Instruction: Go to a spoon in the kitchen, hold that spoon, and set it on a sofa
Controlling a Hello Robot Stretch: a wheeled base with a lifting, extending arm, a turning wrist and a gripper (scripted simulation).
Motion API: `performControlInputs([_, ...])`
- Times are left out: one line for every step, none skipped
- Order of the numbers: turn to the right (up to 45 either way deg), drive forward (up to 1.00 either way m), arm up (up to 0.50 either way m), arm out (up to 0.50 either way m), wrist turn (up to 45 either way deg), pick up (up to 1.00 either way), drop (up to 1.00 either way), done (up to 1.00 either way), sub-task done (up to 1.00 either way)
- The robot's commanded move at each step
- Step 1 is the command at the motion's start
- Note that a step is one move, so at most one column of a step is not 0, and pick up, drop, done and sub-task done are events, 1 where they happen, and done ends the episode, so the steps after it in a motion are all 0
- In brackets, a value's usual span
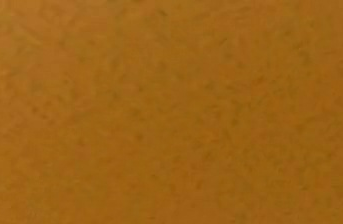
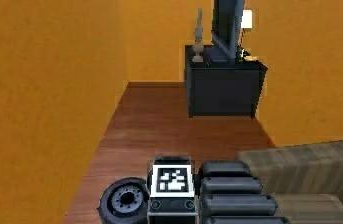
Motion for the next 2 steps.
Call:
performControlInputs([45.0,0.00,0.00,0.00,0.0,0.00,0.00,0.00,0.00])
performControlInputs([33.0,0.00,0.00,0.00,0.0,0.00,0.00,0.00,0.00])
